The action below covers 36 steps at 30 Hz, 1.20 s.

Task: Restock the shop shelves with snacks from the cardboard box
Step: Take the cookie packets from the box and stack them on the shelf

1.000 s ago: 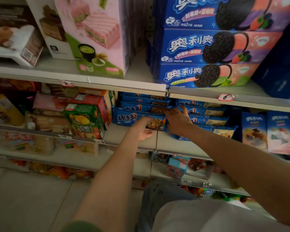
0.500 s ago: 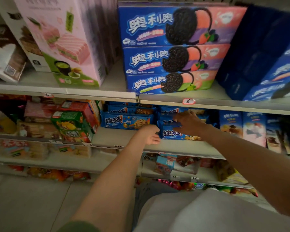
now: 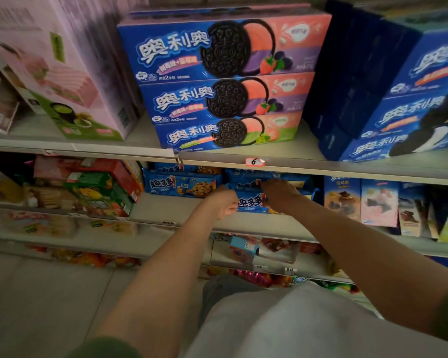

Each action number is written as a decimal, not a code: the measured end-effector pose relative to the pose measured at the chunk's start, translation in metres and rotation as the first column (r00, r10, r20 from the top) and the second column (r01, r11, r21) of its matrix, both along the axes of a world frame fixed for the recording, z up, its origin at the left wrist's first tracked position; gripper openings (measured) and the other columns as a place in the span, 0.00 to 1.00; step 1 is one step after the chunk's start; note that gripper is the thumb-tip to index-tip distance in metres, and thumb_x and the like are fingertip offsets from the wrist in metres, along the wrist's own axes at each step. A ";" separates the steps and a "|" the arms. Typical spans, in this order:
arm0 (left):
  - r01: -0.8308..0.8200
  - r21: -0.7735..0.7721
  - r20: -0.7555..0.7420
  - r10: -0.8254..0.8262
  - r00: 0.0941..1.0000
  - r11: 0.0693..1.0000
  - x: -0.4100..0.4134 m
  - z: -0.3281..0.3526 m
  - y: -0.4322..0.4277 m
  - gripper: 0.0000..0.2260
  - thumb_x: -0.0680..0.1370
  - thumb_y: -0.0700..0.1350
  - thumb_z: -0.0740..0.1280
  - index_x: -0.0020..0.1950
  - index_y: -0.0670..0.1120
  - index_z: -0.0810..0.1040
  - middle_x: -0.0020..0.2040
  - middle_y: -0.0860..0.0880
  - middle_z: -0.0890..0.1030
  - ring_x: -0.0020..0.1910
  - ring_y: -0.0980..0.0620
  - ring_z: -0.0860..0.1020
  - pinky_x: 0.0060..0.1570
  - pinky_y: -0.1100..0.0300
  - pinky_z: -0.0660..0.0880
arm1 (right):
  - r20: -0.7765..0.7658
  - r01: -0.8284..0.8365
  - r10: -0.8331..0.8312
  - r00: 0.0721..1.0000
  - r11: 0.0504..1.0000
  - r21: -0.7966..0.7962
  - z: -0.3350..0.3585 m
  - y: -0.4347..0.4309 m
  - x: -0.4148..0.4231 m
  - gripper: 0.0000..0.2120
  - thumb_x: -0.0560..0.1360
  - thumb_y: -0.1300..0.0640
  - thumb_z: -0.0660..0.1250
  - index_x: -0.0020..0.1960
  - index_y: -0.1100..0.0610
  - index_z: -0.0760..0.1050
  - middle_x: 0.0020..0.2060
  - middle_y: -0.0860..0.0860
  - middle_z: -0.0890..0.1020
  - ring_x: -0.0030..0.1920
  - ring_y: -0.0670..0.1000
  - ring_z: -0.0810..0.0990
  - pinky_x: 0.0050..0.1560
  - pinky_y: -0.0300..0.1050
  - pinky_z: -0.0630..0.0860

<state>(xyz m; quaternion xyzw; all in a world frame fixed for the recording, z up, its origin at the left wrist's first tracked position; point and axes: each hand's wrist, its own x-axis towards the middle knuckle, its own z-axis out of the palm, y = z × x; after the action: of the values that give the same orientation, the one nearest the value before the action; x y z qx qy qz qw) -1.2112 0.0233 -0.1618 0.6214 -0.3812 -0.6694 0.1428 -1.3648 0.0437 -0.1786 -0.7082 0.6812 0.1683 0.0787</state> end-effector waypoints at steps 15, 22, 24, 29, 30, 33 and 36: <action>0.302 -0.400 0.617 0.011 0.787 0.865 -0.014 -0.016 -0.010 0.17 0.78 0.41 0.62 0.66 0.38 0.68 0.62 0.40 0.75 0.59 0.41 0.75 0.53 0.53 0.75 | 0.120 -0.087 0.110 0.987 0.980 -0.181 -0.002 0.008 -0.029 0.41 0.71 0.39 0.67 0.75 0.54 0.54 0.72 0.54 0.60 0.72 0.57 0.58 0.71 0.54 0.57; 0.612 -0.334 0.771 -0.166 0.615 0.717 -0.025 -0.023 -0.019 0.26 0.76 0.42 0.59 0.74 0.45 0.61 0.70 0.39 0.65 0.66 0.38 0.69 0.65 0.46 0.69 | 0.131 0.012 0.002 0.991 0.994 -0.107 -0.006 0.022 -0.052 0.45 0.71 0.41 0.68 0.77 0.53 0.47 0.76 0.53 0.55 0.75 0.56 0.55 0.73 0.54 0.52; 0.585 -0.354 0.760 -0.141 0.635 0.730 -0.026 -0.023 -0.015 0.25 0.76 0.42 0.59 0.74 0.45 0.61 0.71 0.39 0.64 0.66 0.38 0.68 0.66 0.47 0.69 | 0.138 0.009 0.009 0.990 0.992 -0.123 -0.003 0.026 -0.052 0.44 0.71 0.41 0.68 0.77 0.54 0.47 0.76 0.53 0.56 0.75 0.56 0.56 0.73 0.54 0.52; 0.452 -0.472 0.662 -0.033 0.748 0.757 -0.027 -0.013 0.005 0.24 0.77 0.41 0.60 0.74 0.43 0.62 0.71 0.39 0.63 0.65 0.39 0.69 0.62 0.52 0.71 | 0.173 -0.045 0.079 0.982 0.980 -0.192 0.014 0.034 -0.033 0.40 0.74 0.42 0.65 0.77 0.55 0.48 0.75 0.54 0.57 0.75 0.56 0.56 0.73 0.53 0.53; 0.432 -0.498 0.646 -0.010 0.763 0.752 -0.026 -0.009 0.010 0.23 0.78 0.40 0.60 0.73 0.43 0.63 0.70 0.38 0.65 0.64 0.39 0.70 0.59 0.54 0.71 | 0.199 -0.057 0.099 0.975 0.977 -0.206 0.019 0.036 -0.027 0.38 0.75 0.43 0.64 0.77 0.55 0.49 0.75 0.55 0.57 0.74 0.56 0.56 0.72 0.53 0.53; 0.356 -0.565 0.578 0.049 0.815 0.744 -0.014 0.005 0.035 0.17 0.78 0.39 0.60 0.68 0.40 0.68 0.65 0.39 0.72 0.61 0.41 0.72 0.52 0.58 0.70 | 0.328 -0.081 0.154 0.932 0.971 -0.227 0.032 0.042 0.002 0.33 0.77 0.46 0.61 0.76 0.56 0.53 0.74 0.56 0.61 0.73 0.57 0.59 0.72 0.54 0.55; 0.301 -0.554 0.547 0.068 0.834 0.776 0.012 0.019 0.062 0.14 0.79 0.40 0.59 0.63 0.41 0.73 0.61 0.41 0.77 0.59 0.41 0.75 0.49 0.59 0.69 | 0.547 -0.082 0.192 0.815 0.972 -0.218 0.046 0.051 0.036 0.22 0.80 0.51 0.57 0.72 0.58 0.63 0.69 0.58 0.67 0.70 0.57 0.63 0.68 0.49 0.62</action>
<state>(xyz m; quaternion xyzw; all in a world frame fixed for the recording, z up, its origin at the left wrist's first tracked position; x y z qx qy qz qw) -1.1994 0.0849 -0.1431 0.6754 -0.6430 -0.3118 0.1823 -1.3289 0.0950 -0.1329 -0.7776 0.5871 -0.1070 0.1981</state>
